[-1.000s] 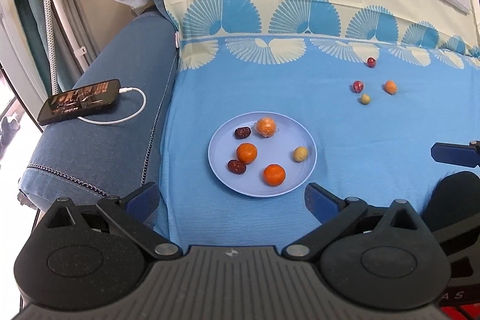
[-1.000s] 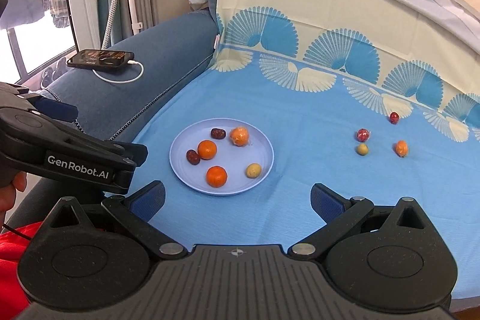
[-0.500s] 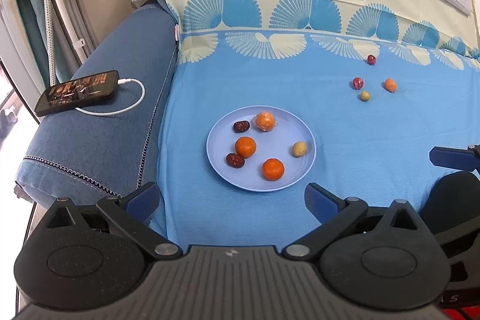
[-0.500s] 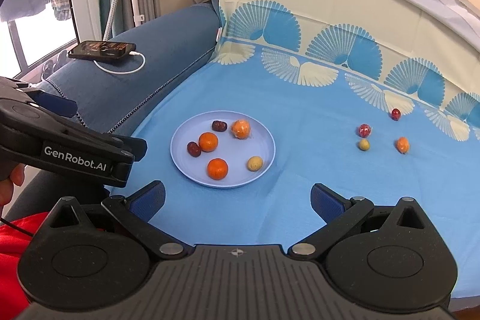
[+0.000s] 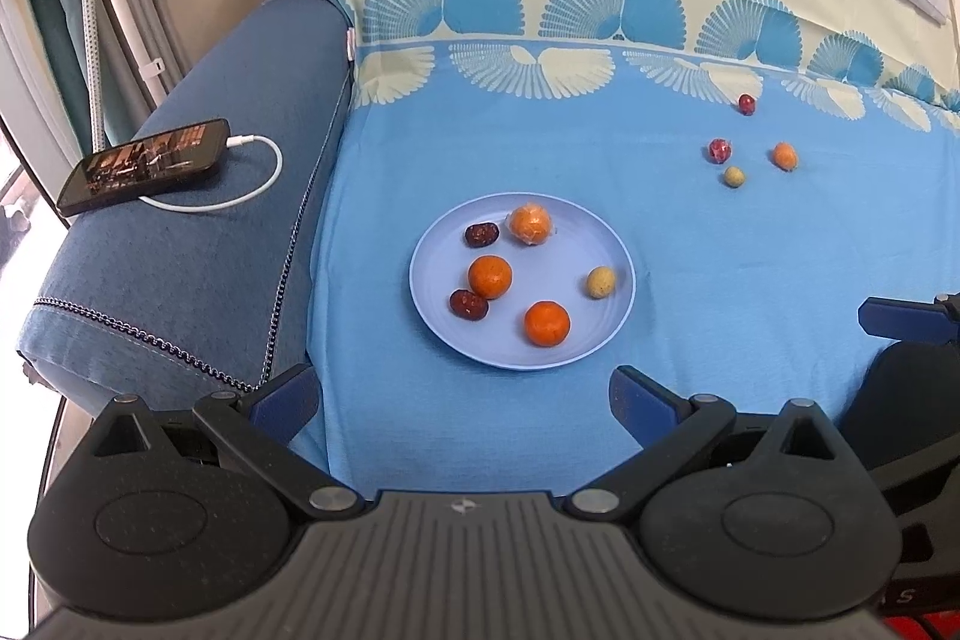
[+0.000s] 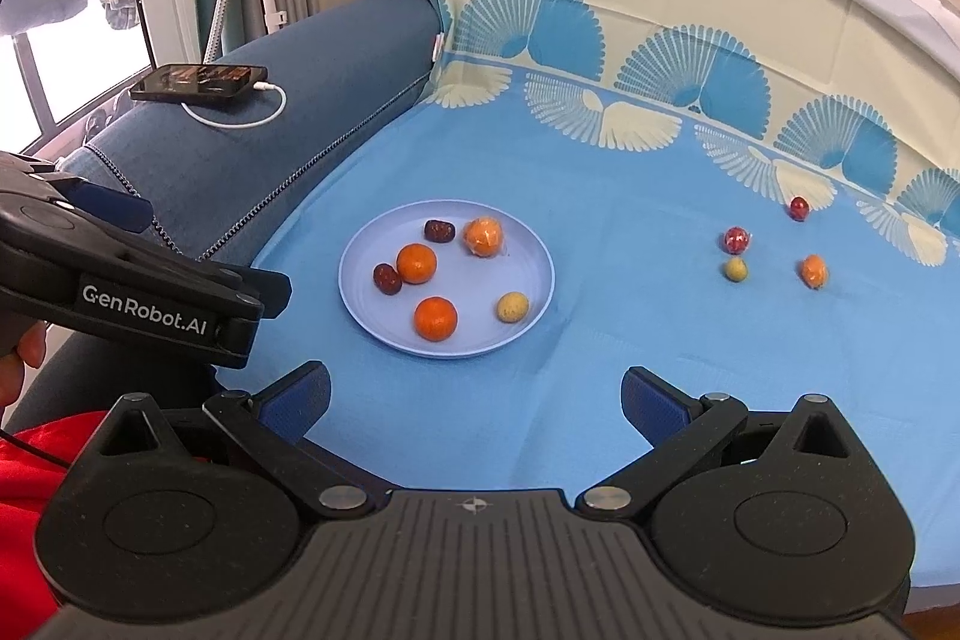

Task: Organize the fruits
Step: 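Move both tools back toward the remaining fruits, then grasp a wrapped red fruit with the left gripper while the right grasps a red fruit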

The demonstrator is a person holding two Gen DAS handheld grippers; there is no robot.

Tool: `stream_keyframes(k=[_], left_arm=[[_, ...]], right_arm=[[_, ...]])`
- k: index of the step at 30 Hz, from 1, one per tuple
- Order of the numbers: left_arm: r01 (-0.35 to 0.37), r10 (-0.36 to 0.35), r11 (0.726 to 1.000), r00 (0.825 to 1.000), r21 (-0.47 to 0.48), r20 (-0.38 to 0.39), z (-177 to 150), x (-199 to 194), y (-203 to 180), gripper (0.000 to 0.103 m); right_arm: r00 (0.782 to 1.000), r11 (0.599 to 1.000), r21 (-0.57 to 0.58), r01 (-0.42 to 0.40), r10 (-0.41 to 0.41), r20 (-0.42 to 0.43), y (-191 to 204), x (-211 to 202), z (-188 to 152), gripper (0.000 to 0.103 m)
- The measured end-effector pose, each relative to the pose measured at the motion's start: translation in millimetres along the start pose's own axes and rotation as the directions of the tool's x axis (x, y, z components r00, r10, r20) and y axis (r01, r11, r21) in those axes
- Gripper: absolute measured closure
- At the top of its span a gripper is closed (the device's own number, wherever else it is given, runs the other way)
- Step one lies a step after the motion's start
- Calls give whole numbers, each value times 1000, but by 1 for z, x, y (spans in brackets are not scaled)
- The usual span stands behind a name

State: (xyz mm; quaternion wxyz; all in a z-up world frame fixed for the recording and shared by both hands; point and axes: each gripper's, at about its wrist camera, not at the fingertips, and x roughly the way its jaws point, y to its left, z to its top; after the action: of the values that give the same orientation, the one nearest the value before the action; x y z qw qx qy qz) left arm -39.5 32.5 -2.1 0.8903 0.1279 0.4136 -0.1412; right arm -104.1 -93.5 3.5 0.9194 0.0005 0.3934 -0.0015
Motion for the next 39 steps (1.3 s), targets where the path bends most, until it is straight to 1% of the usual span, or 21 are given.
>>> stream_keyframes(k=[8, 11, 15, 18, 22, 27, 31, 33, 36, 37, 39], left_arm=[[0, 1, 1000, 999, 17, -54, 2, 18, -6, 0], [-9, 11, 1000, 997, 25, -73, 5, 25, -9, 0], [-5, 7, 1000, 995, 26, -104, 16, 38, -16, 0], [7, -3, 999, 994, 40, -110, 32, 47, -28, 0], [24, -16, 996, 996, 87, -90, 62, 62, -58, 0], [90, -82, 984, 995, 152, -59, 110, 94, -114, 0], [137, -133, 968, 991, 211, -33, 153, 136, -165, 0], [164, -160, 958, 986, 236, -38, 172, 162, -190, 0], [206, -198, 940, 978, 270, -58, 197, 208, -225, 0], [222, -210, 935, 975, 278, -71, 204, 223, -235, 0], [248, -225, 926, 968, 286, -111, 215, 255, -253, 0]], right_arm=[[1000, 1000, 14, -7, 8, -21, -6, 10, -2, 1], [1000, 999, 44, -3, 5, -31, -15, 15, -4, 1], [999, 993, 115, 29, -25, -36, -39, 21, -6, 1], [996, 980, 182, 86, -81, -36, -67, 26, -8, 1], [985, 949, 264, 173, -170, -33, -117, 30, -9, 1], [961, 897, 351, 267, -275, -28, -187, 39, -4, 1], [936, 870, 370, 326, -351, 0, -245, 57, 11, 1], [930, 863, 375, 338, -369, 10, -279, 74, 24, 1], [928, 864, 372, 340, -372, 18, -324, 108, 42, 1], [928, 862, 378, 338, -372, 17, -340, 122, 49, 1], [937, 864, 394, 314, -349, 18, -369, 152, 62, 1]])
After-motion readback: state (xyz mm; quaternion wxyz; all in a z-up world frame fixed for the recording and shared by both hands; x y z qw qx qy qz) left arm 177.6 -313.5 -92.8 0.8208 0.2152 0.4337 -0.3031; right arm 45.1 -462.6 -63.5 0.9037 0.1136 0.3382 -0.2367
